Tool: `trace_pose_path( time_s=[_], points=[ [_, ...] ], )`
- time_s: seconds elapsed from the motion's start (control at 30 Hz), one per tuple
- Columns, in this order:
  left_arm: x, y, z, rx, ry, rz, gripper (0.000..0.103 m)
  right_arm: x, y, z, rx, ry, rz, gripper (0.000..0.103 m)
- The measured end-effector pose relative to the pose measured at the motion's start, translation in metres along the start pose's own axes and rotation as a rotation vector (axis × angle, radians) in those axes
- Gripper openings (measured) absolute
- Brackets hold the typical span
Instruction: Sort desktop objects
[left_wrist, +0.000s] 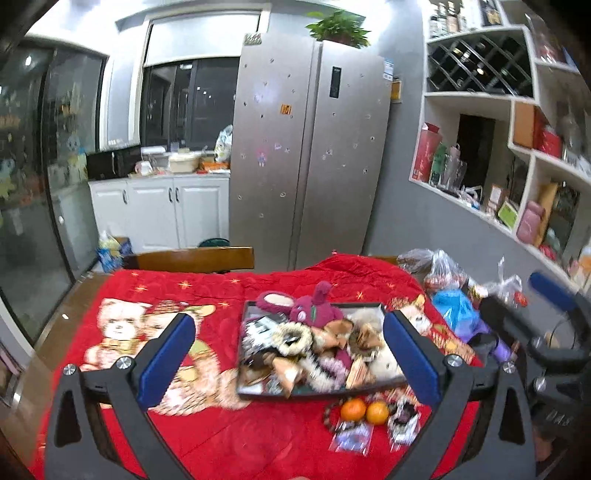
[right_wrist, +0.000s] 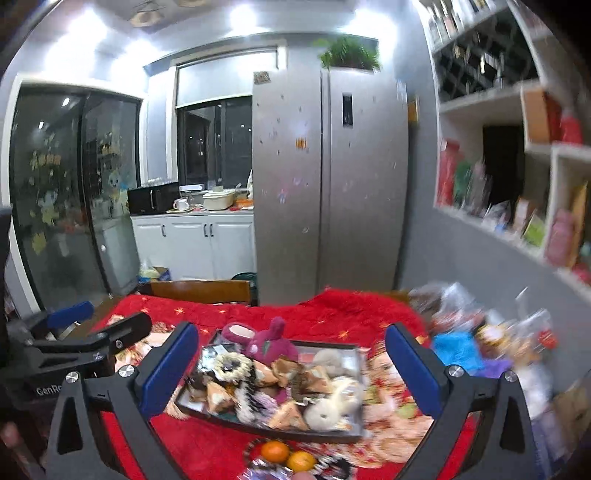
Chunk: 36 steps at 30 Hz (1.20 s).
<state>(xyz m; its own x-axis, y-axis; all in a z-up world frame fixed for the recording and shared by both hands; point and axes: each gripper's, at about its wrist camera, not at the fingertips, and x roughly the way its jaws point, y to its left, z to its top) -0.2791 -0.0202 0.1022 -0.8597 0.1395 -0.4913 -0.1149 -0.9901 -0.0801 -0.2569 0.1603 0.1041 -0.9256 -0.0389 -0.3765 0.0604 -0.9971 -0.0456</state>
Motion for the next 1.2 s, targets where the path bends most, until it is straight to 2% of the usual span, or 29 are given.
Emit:
trace_pose_path(
  time_s=[0.1, 0.3, 0.47, 0.6, 0.67, 0.73, 0.83, 0.93, 1.03, 1.1, 1.2],
  points=[
    [-0.040, -0.007, -0.014, 0.036, -0.033, 0.019, 0.103, -0.037, 0.002, -0.003, -0.026, -0.040, -0.063, 0.103],
    [-0.117, -0.014, -0.068, 0.030, -0.085, 0.011, 0.103, -0.097, -0.002, -0.044, 0.072, -0.076, -0.057, 0.103],
    [-0.157, -0.026, -0.128, 0.047, -0.061, -0.023, 0.103, -0.113, 0.004, -0.099, 0.109, 0.012, 0.014, 0.103],
    [-0.180, -0.036, -0.166, 0.073, -0.071, 0.026, 0.103, -0.126, 0.006, -0.143, 0.118, 0.083, -0.001, 0.103],
    [-0.188, -0.039, -0.185, 0.062, -0.062, 0.014, 0.103, -0.135, 0.003, -0.161, 0.140, 0.103, -0.030, 0.103],
    [-0.193, -0.037, -0.201, 0.038, -0.034, -0.016, 0.103, -0.146, -0.001, -0.175, 0.160, 0.117, -0.019, 0.103],
    [-0.190, -0.028, -0.225, -0.017, 0.015, -0.035, 0.103, -0.160, 0.002, -0.188, 0.126, 0.127, -0.018, 0.103],
    [-0.180, -0.021, -0.223, -0.047, 0.047, -0.010, 0.103, -0.171, 0.003, -0.202, 0.094, 0.125, -0.031, 0.103],
    [-0.182, -0.015, -0.225, -0.067, 0.022, 0.011, 0.103, -0.174, -0.001, -0.202, 0.079, 0.134, -0.048, 0.103],
    [-0.184, -0.009, -0.226, -0.080, 0.018, 0.018, 0.103, -0.180, -0.005, -0.199, 0.090, 0.099, -0.072, 0.103],
    [-0.185, -0.004, -0.226, -0.080, 0.013, 0.018, 0.103, -0.181, -0.005, -0.199, 0.058, 0.107, -0.056, 0.103]
  ],
)
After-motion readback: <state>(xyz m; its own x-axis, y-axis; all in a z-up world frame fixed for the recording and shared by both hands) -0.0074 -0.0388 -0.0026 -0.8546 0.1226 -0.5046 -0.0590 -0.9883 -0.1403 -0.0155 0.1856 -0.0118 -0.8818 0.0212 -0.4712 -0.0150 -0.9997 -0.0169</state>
